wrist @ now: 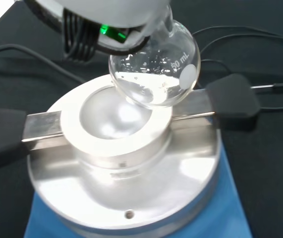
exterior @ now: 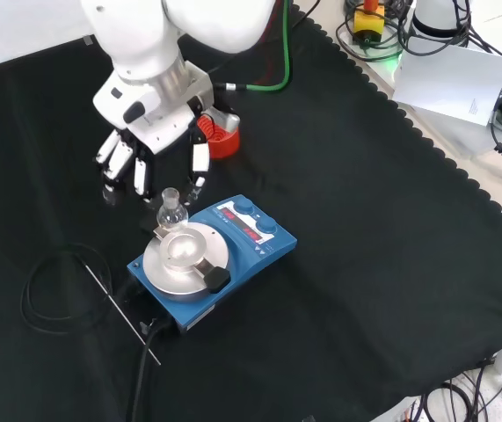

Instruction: Place the round-bottom flask on the heater.

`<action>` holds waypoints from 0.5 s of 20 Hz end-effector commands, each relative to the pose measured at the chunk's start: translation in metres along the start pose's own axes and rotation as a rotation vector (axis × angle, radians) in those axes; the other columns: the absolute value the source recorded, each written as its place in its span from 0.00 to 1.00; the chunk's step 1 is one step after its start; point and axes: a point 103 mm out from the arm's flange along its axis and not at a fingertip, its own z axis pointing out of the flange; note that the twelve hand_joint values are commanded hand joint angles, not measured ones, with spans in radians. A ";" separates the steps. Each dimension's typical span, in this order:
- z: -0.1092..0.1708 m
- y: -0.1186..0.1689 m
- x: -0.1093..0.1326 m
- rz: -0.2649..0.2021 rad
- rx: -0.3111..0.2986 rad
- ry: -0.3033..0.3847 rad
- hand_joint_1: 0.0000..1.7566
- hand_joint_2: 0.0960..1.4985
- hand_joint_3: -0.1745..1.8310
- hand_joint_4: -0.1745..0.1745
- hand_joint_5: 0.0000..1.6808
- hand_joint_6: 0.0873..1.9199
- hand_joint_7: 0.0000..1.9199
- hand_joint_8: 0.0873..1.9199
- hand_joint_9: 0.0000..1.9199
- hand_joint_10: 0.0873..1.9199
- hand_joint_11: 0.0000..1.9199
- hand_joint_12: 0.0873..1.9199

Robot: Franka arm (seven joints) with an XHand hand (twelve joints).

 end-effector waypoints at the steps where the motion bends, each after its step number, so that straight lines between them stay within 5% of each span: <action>1: 0.009 0.005 0.019 -0.036 0.033 -0.014 0.63 0.40 0.46 0.93 0.69 0.46 0.18 0.32 0.32 0.29 0.18 0.68; 10: 0.019 0.012 0.017 -0.042 0.050 -0.029 0.63 0.40 0.46 0.93 0.69 0.46 0.18 0.32 0.32 0.29 0.18 0.68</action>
